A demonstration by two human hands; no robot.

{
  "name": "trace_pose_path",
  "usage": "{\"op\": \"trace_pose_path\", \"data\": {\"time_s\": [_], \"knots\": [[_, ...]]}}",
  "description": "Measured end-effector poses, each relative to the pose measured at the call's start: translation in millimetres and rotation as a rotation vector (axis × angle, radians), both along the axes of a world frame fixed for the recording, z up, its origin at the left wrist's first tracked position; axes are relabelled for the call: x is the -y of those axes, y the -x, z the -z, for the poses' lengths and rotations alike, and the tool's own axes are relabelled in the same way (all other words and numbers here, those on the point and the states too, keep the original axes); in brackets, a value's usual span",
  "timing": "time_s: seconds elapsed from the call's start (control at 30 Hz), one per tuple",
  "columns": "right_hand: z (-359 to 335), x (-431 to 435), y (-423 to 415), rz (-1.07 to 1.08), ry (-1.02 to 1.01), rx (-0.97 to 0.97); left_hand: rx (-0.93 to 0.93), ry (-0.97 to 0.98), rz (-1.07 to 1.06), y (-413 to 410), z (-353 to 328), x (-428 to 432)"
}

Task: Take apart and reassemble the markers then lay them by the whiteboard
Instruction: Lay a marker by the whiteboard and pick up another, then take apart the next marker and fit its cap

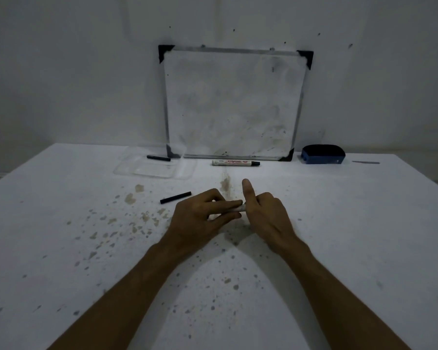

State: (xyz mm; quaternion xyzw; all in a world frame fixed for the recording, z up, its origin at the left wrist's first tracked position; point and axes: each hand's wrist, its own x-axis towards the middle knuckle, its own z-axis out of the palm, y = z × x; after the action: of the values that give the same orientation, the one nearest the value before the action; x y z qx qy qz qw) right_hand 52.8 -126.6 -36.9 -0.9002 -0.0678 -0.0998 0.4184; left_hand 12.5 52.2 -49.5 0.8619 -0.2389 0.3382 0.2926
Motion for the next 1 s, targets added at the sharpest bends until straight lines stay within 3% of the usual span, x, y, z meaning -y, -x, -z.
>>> {"op": "trace_pose_path", "data": {"time_s": [0.1, 0.2, 0.27, 0.33, 0.4, 0.47, 0.53, 0.67, 0.77, 0.83, 0.9, 0.93, 1.0], "knots": [[2, -2, -2, 0.005, -0.009, 0.062, -0.037, 0.011, 0.042, 2, -2, 0], [2, 1, 0, -0.077, -0.117, 0.215, -0.422, 0.257, 0.205, 9, -13, 4], [1, 2, 5, -0.184, -0.12, 0.354, -0.692, 0.315, 0.28, 9, -21, -1], [-1, 3, 11, -0.282, -0.09, 0.486, -0.857, 0.329, 0.336, 8, -22, -13], [-1, 3, 13, -0.296, -0.044, 0.56, -0.907, 0.347, 0.355, 8, -21, -18], [-3, 0, 11, -0.214, -0.026, 0.463, -0.802, 0.393, 0.298, 11, -16, -13], [-5, -1, 9, -0.1, -0.03, 0.17, -0.575, 0.368, 0.197, 13, -9, -3], [-4, 0, 0, 0.02, -0.017, -0.139, 0.063, -0.113, -0.029, 6, -2, 2], [-5, 2, -5, 0.019, -0.051, -0.198, 0.207, -0.152, -0.021, 5, -3, 5], [-5, 5, 2, -0.036, -0.1, -0.048, -0.055, 0.073, 0.122, 11, -8, 10], [-1, 9, 10, -0.182, -0.104, 0.281, -0.592, 0.321, 0.283, 13, -19, 4], [-1, 10, 14, -0.269, -0.064, 0.42, -0.803, 0.373, 0.332, 14, -24, -3], [-1, 11, 15, -0.348, 0.005, 0.572, -1.004, 0.403, 0.377, 15, -25, -15]]}}
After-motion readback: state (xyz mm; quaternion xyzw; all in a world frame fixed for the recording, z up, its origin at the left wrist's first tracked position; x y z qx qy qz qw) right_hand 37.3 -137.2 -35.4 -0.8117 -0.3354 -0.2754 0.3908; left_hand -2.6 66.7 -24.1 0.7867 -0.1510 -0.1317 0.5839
